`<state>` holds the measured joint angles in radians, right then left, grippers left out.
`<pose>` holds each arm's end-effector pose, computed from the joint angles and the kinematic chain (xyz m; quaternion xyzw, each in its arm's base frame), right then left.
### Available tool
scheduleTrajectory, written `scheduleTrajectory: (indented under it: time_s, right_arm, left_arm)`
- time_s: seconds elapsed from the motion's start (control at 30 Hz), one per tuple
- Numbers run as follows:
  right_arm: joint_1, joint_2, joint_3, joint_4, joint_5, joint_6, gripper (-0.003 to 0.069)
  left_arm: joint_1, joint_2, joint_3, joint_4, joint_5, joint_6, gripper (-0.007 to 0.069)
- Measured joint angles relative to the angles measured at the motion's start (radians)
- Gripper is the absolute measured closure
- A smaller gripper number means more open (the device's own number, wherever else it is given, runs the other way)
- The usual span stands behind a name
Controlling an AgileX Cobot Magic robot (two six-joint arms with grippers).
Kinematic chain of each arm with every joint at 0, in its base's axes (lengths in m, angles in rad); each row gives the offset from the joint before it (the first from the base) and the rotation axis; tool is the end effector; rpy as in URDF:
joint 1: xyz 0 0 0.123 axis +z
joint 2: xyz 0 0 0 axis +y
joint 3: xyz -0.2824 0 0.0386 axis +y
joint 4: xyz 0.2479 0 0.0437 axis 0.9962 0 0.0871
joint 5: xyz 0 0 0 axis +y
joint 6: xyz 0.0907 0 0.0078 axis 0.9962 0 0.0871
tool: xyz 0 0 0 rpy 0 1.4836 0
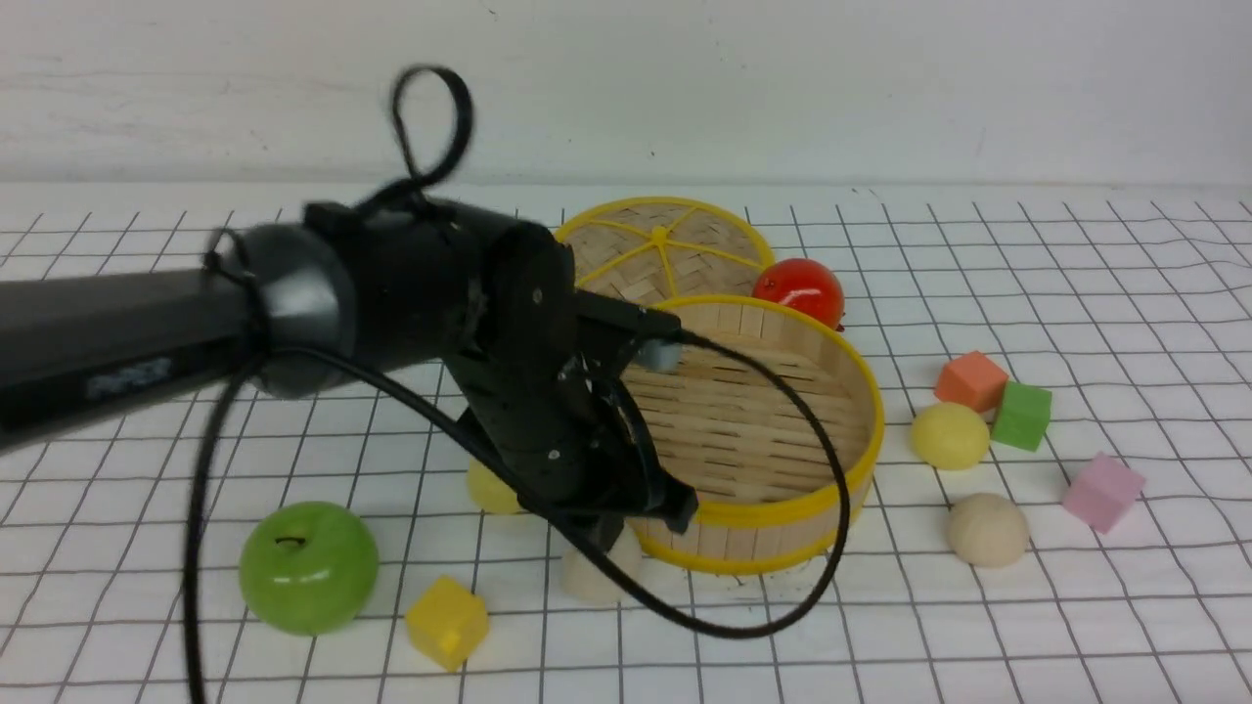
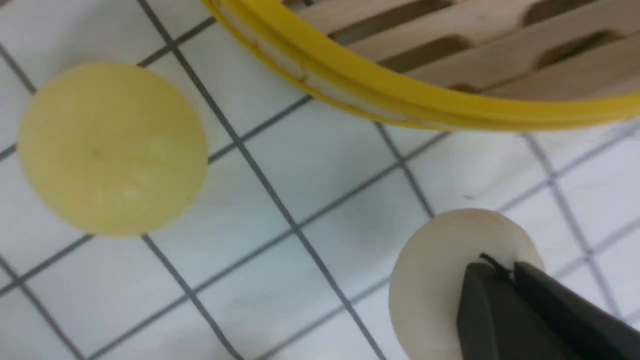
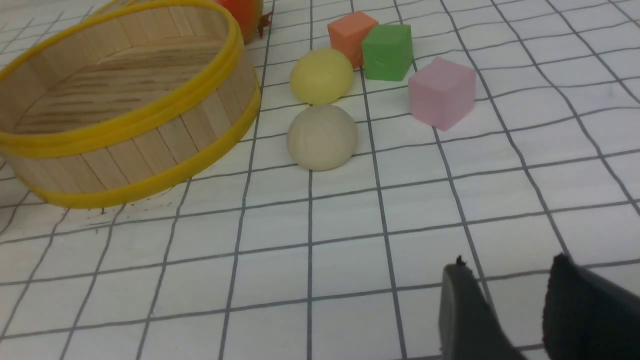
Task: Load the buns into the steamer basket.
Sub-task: Use the left arm to grab a steamed stuffed bun, then use the left arm to put the steamed stuffed bun into the steamer, then use the left arm to grab a steamed stuffed bun
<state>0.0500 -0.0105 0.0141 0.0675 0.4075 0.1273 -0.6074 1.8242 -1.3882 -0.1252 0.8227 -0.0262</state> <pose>0.0513 0.0050 0.1724 0.0487 0.8101 0.0805 0.5787 0.3128 -0.2276 0.2382 0.2490 0.9465 -0.1124 0.1715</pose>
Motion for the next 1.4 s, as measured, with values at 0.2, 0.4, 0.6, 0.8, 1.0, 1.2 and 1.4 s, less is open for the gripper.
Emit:
scheduleTrajectory:
  time_s: [0.2,0.4,0.6,0.8,1.0,1.2,1.4]
  right_arm:
    - [0.0,0.0,0.0,0.0,0.0,0.0,0.042]
    - [0.0,0.0,0.0,0.0,0.0,0.0,0.042]
    - [0.0,0.0,0.0,0.0,0.0,0.0,0.042]
    - [0.0,0.0,0.0,0.0,0.0,0.0,0.042]
    - [0.0,0.0,0.0,0.0,0.0,0.0,0.042]
    - [0.0,0.0,0.0,0.0,0.0,0.0,0.042]
    - [0.0,0.0,0.0,0.0,0.0,0.0,0.042]
  left_arm:
    - [0.0,-0.052,-0.07,-0.048,-0.075,0.026,0.0638]
    - [0.0,0.099,-0.171,-0.052,-0.216,0.026,0.0623]
    - [0.002,0.234,-0.24,-0.039,-0.185,0.026,0.0487]
    - [0.002,0.209,-0.323,-0.035,-0.046,0.011,0.0231]
    - [0.002,0.028,-0.307,0.125,0.146,-0.105,0.0293]
    - [0.049,-0.063,-0.08,0.254,0.147,-0.193,0.0483]
    - [0.142,-0.056,0.001,0.15,0.048,-0.132,0.0476]
